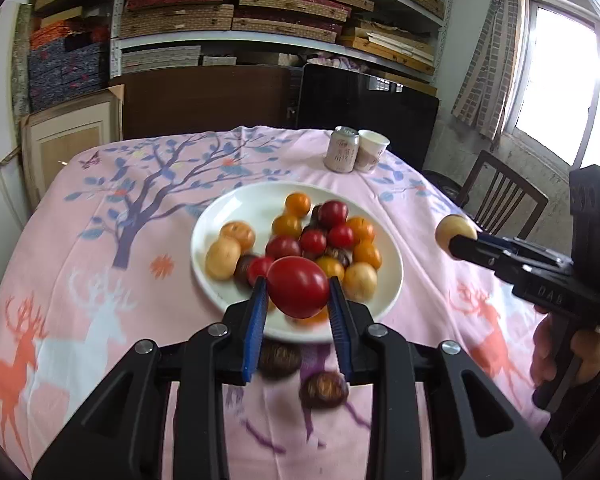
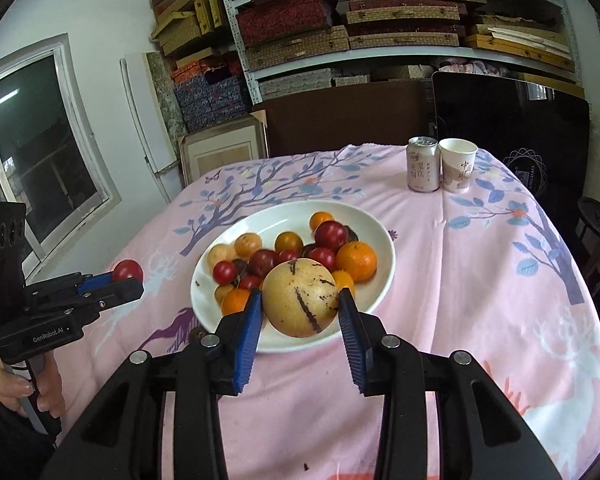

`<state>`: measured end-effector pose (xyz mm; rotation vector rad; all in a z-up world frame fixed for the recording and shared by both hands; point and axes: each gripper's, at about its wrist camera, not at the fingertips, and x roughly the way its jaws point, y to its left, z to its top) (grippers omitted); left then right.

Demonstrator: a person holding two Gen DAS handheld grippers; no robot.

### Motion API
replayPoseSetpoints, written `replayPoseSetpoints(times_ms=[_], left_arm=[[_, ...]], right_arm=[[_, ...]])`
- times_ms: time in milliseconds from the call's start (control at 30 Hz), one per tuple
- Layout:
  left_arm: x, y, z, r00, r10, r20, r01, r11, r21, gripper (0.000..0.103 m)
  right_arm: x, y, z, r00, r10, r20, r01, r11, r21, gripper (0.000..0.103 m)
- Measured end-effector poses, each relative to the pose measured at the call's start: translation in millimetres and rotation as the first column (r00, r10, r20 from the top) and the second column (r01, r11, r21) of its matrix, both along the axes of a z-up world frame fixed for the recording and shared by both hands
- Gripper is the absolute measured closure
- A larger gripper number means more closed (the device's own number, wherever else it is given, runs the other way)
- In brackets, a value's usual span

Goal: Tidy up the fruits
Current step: 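Carry the tomato and pepino onto the white plate and release both, then grasp a dark purple fruit with the right gripper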

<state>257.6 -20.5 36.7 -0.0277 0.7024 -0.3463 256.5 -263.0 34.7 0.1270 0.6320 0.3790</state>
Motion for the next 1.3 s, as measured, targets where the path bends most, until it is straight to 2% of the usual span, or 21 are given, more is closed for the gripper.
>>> replayPoseSetpoints(times_ms=[167,333,533,567,600,633,667,733,867,967,1000,1033,1067,1200,1300], left_arm=[[56.7,-10.8,-2.1,1.0,-0.018,-0.011,0.018,1.0,-0.008,0.074],[108.7,-18.6,-24.5,0.997,0.001,-0.078,-0.001,1.0,-0.001,0.074],[146.4,-15.9,-46.7,0.988,0.016,-0.156,-0.023,0.999,-0.047,0.073],[150.3,-14.6,-49.2,0.986,0.03,-0.167,-0.038,0.998,-0.046,0.071],[153.4,-12.7,-50.6,0.983,0.039,-0.18,-0.05,0.997,-0.054,0.063],[153.9,-9.3,-50.3,0.982,0.049,-0.183,-0.062,0.996,-0.068,0.039],[151.3,-6.5,-47.7,0.984,0.063,-0.168,-0.076,0.994,-0.073,0.027],[142.0,-2.7,-39.0,0.99,0.072,-0.124,-0.08,0.995,-0.065,0.027],[113.4,7.0,-27.0,0.992,0.065,-0.105,-0.074,0.994,-0.08,0.027],[77.5,8.7,-24.1,0.996,0.068,-0.053,-0.068,0.998,-0.003,0.027],[64.4,9.1,-25.3,0.997,0.068,-0.039,-0.067,0.998,0.019,0.025],[50.9,10.5,-28.1,0.997,0.069,-0.031,-0.068,0.997,0.033,0.018],[37.7,12.2,-31.2,0.997,0.073,-0.021,-0.072,0.996,0.046,0.016],[-2.3,20.9,-49.3,0.996,0.083,-0.015,-0.081,0.993,0.091,0.015],[-14.2,27.9,-63.7,0.993,0.111,-0.03,-0.107,0.987,0.116,0.015]], right_arm=[[37.3,14.4,-0.3,0.999,0.003,0.033,-0.003,1.0,-0.013,0.064],[78.0,33.0,-15.2,1.0,0.027,-0.007,-0.027,0.999,-0.034,0.064],[108.6,55.3,-32.4,0.997,0.062,-0.038,-0.064,0.996,-0.056,0.063],[110.7,58.4,-33.8,0.997,0.071,-0.039,-0.073,0.995,-0.061,0.063],[112.8,61.9,-34.6,0.996,0.079,-0.041,-0.082,0.994,-0.073,0.058],[112.8,64.0,-34.1,0.997,0.075,-0.031,-0.077,0.993,-0.086,0.055],[109.9,62.8,-31.9,0.998,0.065,-0.017,-0.067,0.994,-0.086,0.051],[103.7,56.9,-27.6,0.998,0.06,-0.011,-0.061,0.996,-0.07,0.049],[86.1,41.6,-20.0,0.999,0.038,-0.027,-0.039,0.998,-0.044,0.049],[58.9,33.1,-16.9,0.998,0.054,-0.036,-0.055,0.998,-0.03,0.047],[46.6,32.5,-17.9,0.997,0.07,-0.042,-0.071,0.997,-0.028,0.046],[36.6,33.7,-20.1,0.995,0.084,-0.048,-0.086,0.996,-0.03,0.045],[26.2,35.6,-23.3,0.993,0.101,-0.057,-0.103,0.994,-0.036,0.044],[-11.3,56.4,-48.2,0.976,0.177,-0.127,-0.188,0.979,-0.075,0.043],[-28.1,75.1,-63.7,0.963,0.218,-0.156,-0.236,0.966,-0.108,0.043]])
